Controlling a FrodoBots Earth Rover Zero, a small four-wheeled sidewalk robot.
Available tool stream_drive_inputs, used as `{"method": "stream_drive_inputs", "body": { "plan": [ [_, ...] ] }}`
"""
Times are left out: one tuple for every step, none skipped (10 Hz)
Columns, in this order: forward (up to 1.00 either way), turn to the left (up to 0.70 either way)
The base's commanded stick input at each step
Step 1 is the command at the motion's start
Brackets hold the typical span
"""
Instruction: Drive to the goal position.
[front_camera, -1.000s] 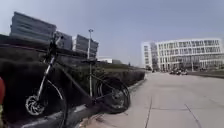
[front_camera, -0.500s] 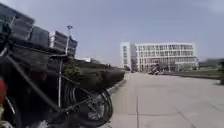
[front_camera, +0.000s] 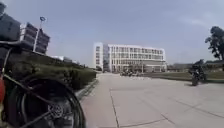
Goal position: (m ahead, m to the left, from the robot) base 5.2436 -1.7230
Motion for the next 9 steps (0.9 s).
{"method": "stream_drive_inputs", "body": {
  "plan": [
    [0.0,0.0],
    [0.0,0.0],
    [0.0,0.0],
    [0.0,0.0],
    [0.0,0.0],
    [0.0,0.0],
    [0.0,0.0],
    [0.46,-0.01],
    [0.7,-0.01]
  ]
}}
